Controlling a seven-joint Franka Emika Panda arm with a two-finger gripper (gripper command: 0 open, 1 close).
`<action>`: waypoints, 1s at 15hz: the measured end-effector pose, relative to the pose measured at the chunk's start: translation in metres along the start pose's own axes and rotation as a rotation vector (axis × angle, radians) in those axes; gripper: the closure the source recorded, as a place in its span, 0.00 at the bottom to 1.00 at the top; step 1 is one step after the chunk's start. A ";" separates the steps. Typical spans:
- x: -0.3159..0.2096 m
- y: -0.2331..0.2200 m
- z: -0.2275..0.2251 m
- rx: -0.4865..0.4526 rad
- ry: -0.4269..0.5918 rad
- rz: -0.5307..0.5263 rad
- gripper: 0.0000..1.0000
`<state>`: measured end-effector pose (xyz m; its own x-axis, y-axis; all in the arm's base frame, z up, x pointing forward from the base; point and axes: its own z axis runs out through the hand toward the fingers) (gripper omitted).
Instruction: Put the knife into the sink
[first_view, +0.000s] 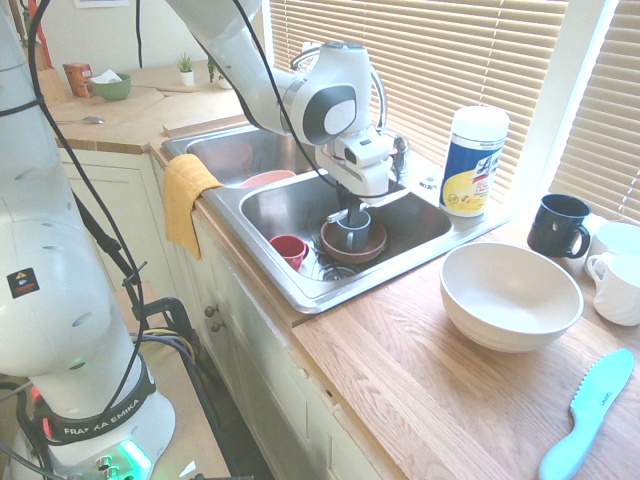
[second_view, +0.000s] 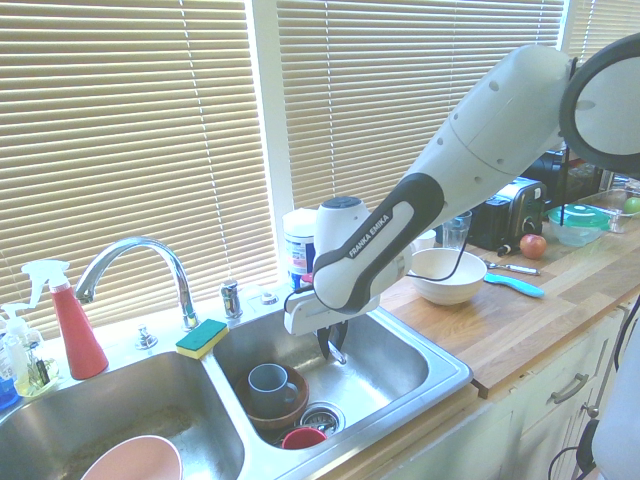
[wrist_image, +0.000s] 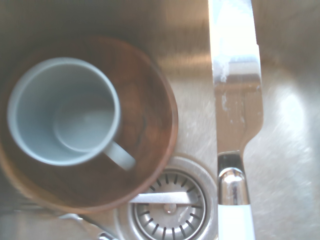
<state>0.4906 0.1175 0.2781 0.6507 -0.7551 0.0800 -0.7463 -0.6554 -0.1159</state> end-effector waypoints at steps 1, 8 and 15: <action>-0.002 0.003 0.015 -0.005 -0.001 0.000 1.00; -0.013 0.012 0.091 -0.011 0.002 -0.025 1.00; -0.007 0.004 0.129 -0.023 0.000 -0.007 1.00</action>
<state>0.5015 0.1224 0.1493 0.6563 -0.7502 0.0808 -0.7444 -0.6612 -0.0929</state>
